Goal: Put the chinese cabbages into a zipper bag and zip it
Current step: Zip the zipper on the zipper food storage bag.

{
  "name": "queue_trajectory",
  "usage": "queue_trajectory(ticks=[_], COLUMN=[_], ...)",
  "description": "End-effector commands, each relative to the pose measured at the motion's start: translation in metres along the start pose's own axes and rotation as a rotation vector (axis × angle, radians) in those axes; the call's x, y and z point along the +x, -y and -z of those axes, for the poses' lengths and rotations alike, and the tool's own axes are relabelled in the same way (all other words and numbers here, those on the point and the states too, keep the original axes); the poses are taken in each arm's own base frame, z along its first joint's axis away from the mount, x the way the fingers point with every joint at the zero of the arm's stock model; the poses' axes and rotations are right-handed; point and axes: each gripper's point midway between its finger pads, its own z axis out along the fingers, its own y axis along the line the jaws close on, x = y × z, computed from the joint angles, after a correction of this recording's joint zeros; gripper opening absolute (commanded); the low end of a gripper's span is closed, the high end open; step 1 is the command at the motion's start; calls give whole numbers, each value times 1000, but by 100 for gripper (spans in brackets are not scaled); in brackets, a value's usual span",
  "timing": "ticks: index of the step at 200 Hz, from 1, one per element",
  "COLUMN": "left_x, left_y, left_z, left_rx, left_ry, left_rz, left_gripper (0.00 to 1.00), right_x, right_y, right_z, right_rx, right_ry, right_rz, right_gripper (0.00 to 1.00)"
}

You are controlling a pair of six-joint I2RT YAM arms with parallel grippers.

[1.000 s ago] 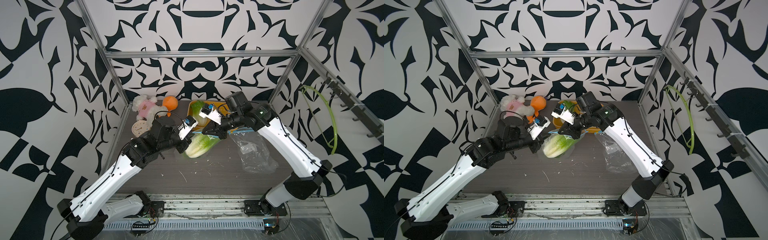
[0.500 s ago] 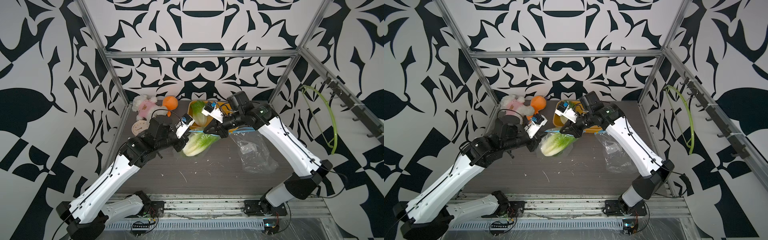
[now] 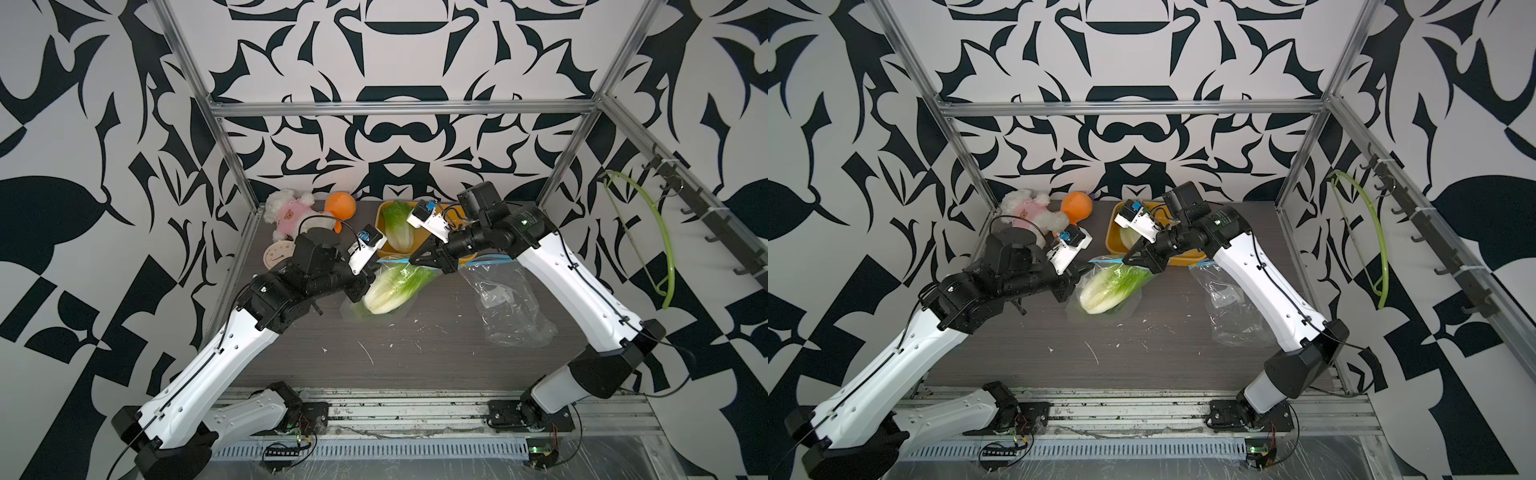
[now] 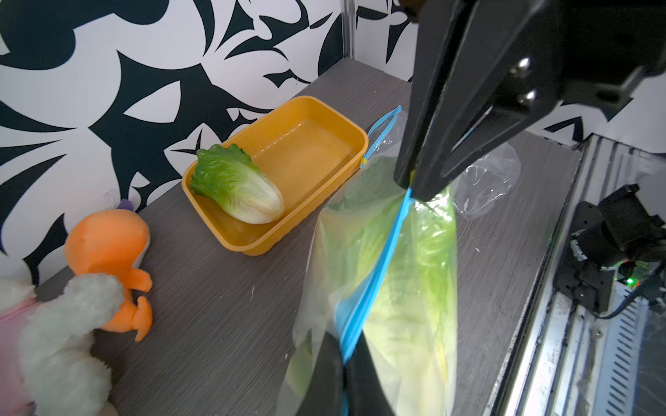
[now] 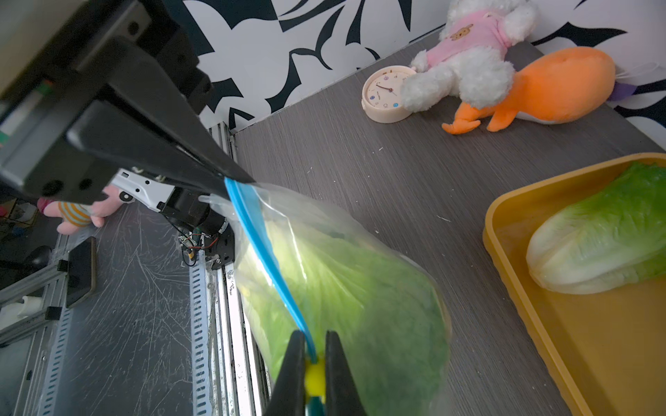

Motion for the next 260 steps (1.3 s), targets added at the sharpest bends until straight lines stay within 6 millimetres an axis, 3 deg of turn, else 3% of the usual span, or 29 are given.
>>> queue_trajectory(ticks=[1, 28, 55, 84, 110, 140, 163, 186, 208, 237, 250, 260], left_x=[-14, -5, -7, 1, -4, -12, -17, -27, -33, -38, -38, -40], left_y=[-6, -4, -5, 2, 7, 10, 6, -2, -5, -9, -14, -17], left_z=[2, -7, -7, -15, -11, -8, -8, -7, -9, -12, -12, -10], left_rx=[-8, 9, 2, 46, 79, 105, 97, 53, 41, 24, 0, -17], left_ry=[96, 79, 82, 48, 33, 25, -7, 0, 9, 25, 25, 27], left_rz=[19, 23, 15, 15, -13, -56, -83, -115, -144, -185, -200, -199], left_gripper=[0, 0, 0, 0, 33, 51, 52, 54, 55, 57, 58, 58], right_x=[28, 31, 15, 12, -7, -28, -36, -32, -58, -44, -53, -59], right_y=[36, 36, 29, 26, 19, 4, 6, 17, -2, 5, -11, -9], right_z=[13, 12, 23, 9, 4, 7, 18, 11, 23, 16, 18, 26], right_rx=[179, 217, 241, 234, 204, 147, 195, 259, 193, 216, 135, 174], right_ry=[-80, -103, -49, -47, 1, 38, 34, -37, 56, 4, 46, 81], right_rz=[-126, -137, -138, -140, -134, -94, -62, -37, -29, -6, -17, -12], right_gripper=[0, 0, 0, 0, 0, 0, 0, 0, 0, 0, 0, 0])
